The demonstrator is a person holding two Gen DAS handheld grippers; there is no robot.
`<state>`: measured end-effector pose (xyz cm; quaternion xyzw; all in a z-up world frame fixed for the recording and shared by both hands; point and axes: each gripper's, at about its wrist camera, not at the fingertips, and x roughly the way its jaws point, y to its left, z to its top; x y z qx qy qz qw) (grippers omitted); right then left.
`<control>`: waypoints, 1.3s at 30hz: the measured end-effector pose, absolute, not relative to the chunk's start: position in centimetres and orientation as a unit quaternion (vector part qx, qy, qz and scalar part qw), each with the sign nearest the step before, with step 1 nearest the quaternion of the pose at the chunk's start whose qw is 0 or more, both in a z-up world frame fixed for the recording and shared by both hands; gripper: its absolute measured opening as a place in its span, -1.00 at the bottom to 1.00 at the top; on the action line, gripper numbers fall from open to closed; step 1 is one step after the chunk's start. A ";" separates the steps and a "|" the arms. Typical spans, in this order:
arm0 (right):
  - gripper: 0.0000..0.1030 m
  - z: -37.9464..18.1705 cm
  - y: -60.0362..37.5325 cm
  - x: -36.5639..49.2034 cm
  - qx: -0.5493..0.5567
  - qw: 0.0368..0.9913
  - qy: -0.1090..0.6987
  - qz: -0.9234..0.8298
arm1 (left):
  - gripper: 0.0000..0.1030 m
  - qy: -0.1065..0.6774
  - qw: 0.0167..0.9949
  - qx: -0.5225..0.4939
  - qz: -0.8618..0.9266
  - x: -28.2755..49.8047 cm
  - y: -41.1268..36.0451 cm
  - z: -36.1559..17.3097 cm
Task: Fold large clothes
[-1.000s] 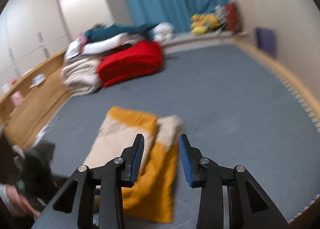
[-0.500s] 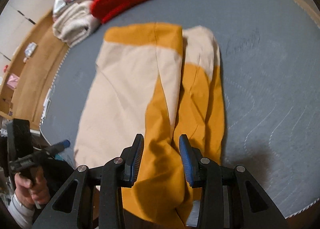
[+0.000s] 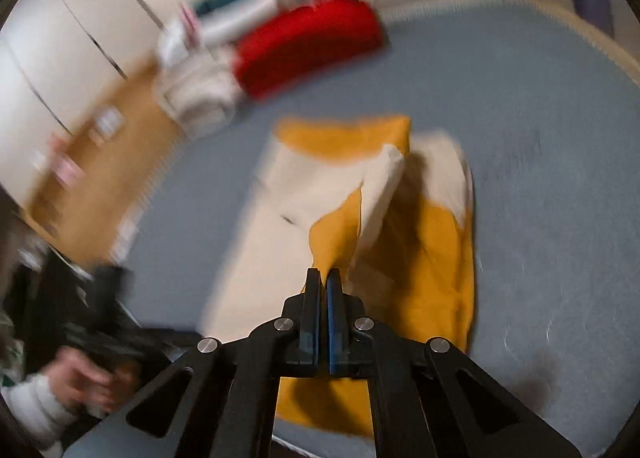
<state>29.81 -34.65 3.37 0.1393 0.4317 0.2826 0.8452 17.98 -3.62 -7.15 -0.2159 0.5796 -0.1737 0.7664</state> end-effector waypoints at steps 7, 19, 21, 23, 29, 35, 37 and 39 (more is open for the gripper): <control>-0.96 -4.7 -34.2 31.9 0.036 0.800 0.579 0.156 | -0.02 0.588 0.773 -0.160 -0.178 18.4 -7.1 -7.5; -0.96 -6.9 -32.4 32.3 -0.022 0.780 0.610 0.136 | 0.07 0.616 0.762 -0.114 -0.167 19.9 -10.8 -9.5; -0.95 -6.5 -32.5 32.2 -0.019 0.786 0.602 0.139 | 0.01 0.608 0.765 -0.119 -0.176 19.9 -10.4 -8.5; -0.95 -5.9 -32.7 31.8 -0.013 0.793 0.592 0.145 | -0.05 0.596 0.772 -0.120 -0.188 19.1 -9.1 -8.0; -0.95 -4.5 -34.2 31.0 -0.001 0.808 0.568 0.156 | -0.04 0.613 0.765 0.002 -0.197 18.3 -12.6 -10.1; -0.83 -5.3 -34.6 29.9 0.011 0.775 0.602 0.191 | -0.02 0.627 0.757 0.006 -0.185 18.8 -13.0 -10.7; -0.85 -6.0 -34.5 29.6 -0.018 0.768 0.609 0.197 | -0.02 0.625 0.757 0.003 -0.190 18.9 -12.7 -10.3; -0.98 -6.3 -34.4 29.1 -0.039 0.768 0.608 0.200 | -0.02 0.611 0.766 -0.006 -0.197 19.0 -12.1 -9.0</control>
